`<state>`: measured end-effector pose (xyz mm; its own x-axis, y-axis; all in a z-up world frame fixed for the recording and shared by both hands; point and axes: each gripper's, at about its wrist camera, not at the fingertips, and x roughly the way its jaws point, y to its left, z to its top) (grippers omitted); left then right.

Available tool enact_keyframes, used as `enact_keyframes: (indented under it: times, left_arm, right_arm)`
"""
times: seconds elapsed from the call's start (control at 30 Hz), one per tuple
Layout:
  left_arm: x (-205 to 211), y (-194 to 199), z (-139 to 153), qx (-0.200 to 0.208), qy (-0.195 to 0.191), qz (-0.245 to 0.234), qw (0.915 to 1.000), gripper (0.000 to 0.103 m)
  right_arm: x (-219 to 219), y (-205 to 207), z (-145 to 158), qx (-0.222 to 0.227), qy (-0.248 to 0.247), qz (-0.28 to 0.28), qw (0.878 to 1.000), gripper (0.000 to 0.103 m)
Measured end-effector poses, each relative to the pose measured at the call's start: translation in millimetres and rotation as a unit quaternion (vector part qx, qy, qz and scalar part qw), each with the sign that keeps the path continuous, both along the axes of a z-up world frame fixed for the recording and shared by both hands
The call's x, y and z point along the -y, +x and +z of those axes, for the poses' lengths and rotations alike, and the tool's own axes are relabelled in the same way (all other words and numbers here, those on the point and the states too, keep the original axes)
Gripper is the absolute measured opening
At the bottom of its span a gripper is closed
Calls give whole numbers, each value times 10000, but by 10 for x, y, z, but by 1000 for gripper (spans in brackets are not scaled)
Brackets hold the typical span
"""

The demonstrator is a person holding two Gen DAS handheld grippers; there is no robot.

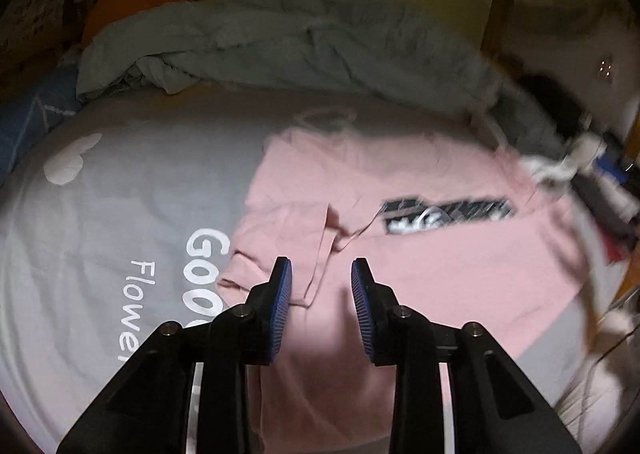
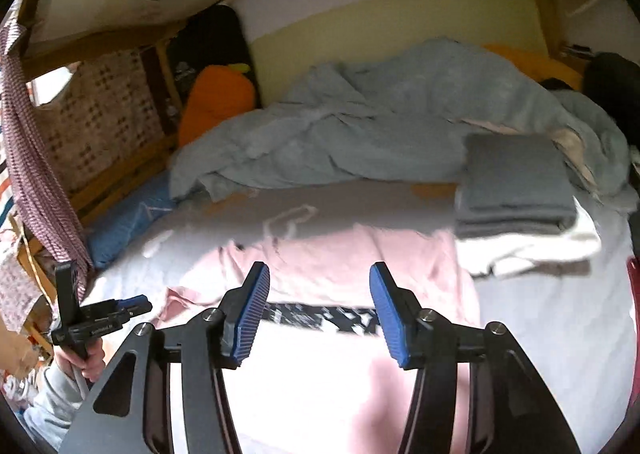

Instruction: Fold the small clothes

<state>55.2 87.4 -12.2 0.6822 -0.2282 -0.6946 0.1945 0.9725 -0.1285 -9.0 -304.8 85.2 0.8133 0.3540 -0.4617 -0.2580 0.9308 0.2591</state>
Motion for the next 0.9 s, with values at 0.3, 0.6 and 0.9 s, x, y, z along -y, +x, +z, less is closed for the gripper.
enact_keyframes:
  times: [0.3,0.6,0.9]
  left_arm:
    - [866,432,237,293,1847,-736,9796,37]
    - [1185,1073,-138,-834,1628,-501,9819,35]
    - [1013,1223,-18,-782,1072,-150,9910,2]
  right_arm:
    - [151,149,-450,-207,528,-46,9984,54]
    - [322,100,-601,-293,522,38,9982,54]
    - [406,99,-603,-381,551,-4,9978,54]
